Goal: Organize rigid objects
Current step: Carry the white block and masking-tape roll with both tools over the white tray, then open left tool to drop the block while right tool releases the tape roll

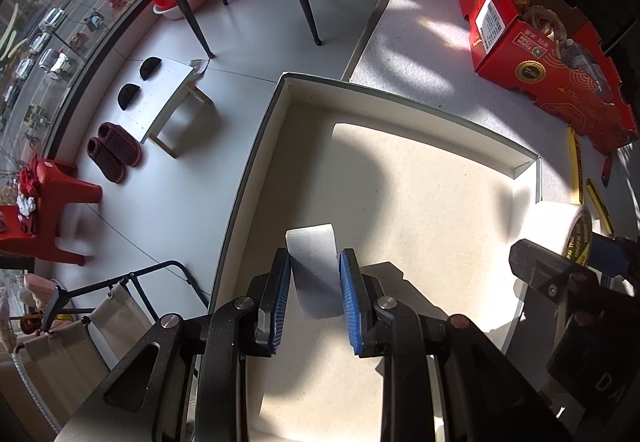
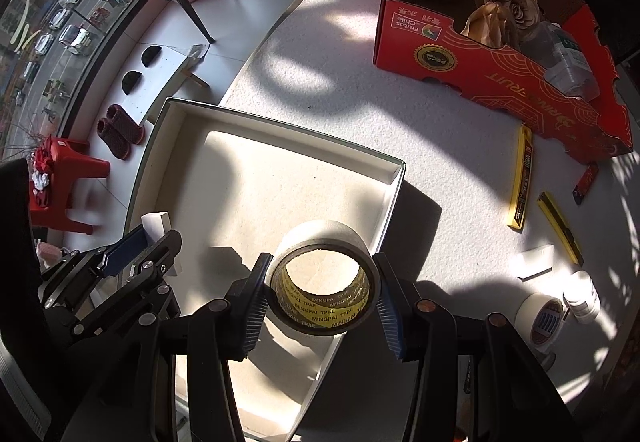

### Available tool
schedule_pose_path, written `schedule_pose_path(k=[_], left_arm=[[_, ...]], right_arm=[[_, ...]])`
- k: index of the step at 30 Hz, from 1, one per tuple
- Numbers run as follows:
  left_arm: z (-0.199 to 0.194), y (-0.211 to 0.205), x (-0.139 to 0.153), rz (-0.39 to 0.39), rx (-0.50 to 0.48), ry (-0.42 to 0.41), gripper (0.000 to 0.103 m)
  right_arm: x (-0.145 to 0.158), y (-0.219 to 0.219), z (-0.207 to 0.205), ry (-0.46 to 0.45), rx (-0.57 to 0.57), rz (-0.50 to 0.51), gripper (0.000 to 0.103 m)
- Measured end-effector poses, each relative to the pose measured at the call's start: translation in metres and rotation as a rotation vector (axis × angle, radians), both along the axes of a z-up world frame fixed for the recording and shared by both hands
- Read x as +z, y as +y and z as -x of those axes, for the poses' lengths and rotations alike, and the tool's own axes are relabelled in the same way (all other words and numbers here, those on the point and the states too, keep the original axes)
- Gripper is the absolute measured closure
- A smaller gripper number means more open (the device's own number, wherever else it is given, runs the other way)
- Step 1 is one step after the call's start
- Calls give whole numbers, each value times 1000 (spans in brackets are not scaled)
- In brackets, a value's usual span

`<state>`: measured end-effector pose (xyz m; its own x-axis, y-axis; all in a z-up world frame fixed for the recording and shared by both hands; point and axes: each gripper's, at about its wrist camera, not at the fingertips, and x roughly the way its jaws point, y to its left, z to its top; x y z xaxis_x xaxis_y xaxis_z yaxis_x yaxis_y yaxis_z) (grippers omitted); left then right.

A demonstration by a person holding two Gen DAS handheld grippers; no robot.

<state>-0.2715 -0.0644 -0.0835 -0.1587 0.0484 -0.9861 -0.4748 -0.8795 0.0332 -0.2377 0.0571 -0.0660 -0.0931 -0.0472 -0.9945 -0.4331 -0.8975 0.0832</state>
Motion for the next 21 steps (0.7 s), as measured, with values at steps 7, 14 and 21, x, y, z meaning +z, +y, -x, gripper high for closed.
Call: schedule_pose_path(k=[7, 14, 21], left_arm=[[1, -2, -1, 4, -4, -3, 76], [0, -2, -10, 17, -10, -22, 76], [-4, -4, -16, 74, -18, 29, 24]], right_arm=[[-6, -1, 3, -10, 0, 3, 53], [-18, -2, 5, -29, -3, 8, 53], [-25, -2, 3, -40, -10, 6, 22]])
